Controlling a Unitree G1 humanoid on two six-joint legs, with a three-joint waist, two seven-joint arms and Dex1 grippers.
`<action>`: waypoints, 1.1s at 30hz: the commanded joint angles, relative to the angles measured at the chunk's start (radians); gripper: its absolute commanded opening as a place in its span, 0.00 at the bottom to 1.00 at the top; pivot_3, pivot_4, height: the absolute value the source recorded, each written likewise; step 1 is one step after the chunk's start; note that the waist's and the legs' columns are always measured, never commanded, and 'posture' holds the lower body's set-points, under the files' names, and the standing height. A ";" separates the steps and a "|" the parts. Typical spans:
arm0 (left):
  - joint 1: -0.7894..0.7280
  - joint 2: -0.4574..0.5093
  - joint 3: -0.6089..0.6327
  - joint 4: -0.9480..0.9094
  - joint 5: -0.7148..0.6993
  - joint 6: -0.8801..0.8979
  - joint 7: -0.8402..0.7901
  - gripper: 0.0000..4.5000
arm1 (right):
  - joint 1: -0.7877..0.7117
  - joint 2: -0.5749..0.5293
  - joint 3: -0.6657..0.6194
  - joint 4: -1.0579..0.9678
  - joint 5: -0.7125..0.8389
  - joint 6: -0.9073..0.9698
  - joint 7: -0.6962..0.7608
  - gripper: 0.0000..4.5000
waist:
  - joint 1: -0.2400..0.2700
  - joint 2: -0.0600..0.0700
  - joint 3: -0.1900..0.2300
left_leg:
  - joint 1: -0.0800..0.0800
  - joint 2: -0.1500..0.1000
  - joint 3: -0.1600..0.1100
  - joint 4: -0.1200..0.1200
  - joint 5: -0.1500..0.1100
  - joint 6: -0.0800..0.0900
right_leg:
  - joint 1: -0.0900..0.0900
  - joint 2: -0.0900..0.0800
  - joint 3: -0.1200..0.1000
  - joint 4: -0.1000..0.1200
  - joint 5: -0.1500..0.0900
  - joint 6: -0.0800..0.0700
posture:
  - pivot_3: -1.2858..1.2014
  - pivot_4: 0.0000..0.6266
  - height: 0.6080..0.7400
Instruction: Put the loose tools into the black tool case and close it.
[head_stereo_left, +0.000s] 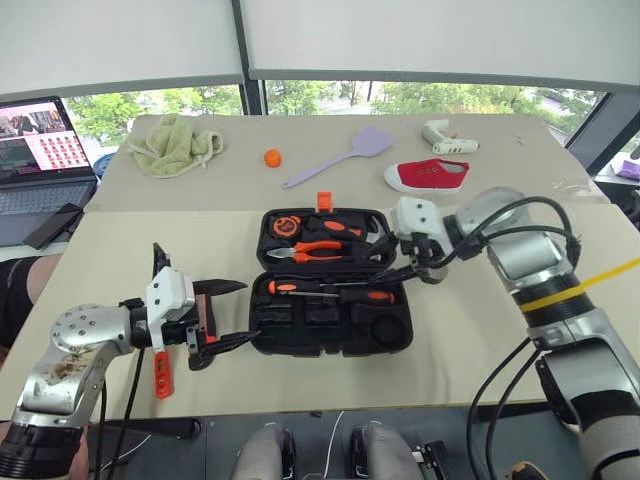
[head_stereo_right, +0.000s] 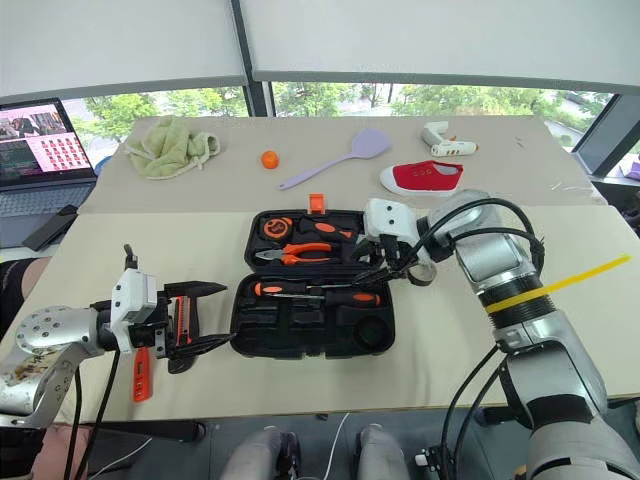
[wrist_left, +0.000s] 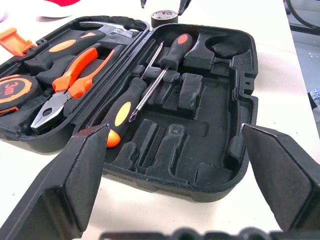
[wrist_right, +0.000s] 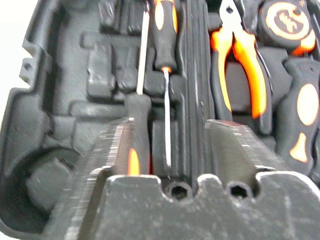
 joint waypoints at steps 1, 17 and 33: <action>0.012 0.001 0.013 -0.034 0.004 -0.007 0.016 1.00 | 0.058 0.067 -0.009 -0.016 0.015 -0.028 -0.066 0.24 | -0.001 0.000 0.000 | 0.000 0.000 0.000 0.000 0.000 0.000 | 0.000 0.000 0.000 0.000 0.000 0.000 | 0.52 0.24 1.00; 0.041 0.007 0.006 0.021 0.065 -0.045 0.005 1.00 | 0.105 0.125 0.082 0.100 -0.092 -0.064 -0.101 0.04 | -0.002 0.000 0.000 | 0.004 0.000 0.001 -0.001 0.000 -0.001 | 0.002 0.000 0.001 0.001 0.000 0.000 | 0.52 0.24 1.00; 0.347 -0.030 0.438 0.052 -0.136 -0.049 -0.012 1.00 | 0.346 -0.052 -0.283 -0.186 0.280 -0.058 0.019 0.15 | 0.002 0.000 0.001 | 0.002 0.001 0.000 -0.001 -0.001 0.001 | 0.001 -0.002 0.000 -0.001 0.001 -0.002 | 0.52 0.24 1.00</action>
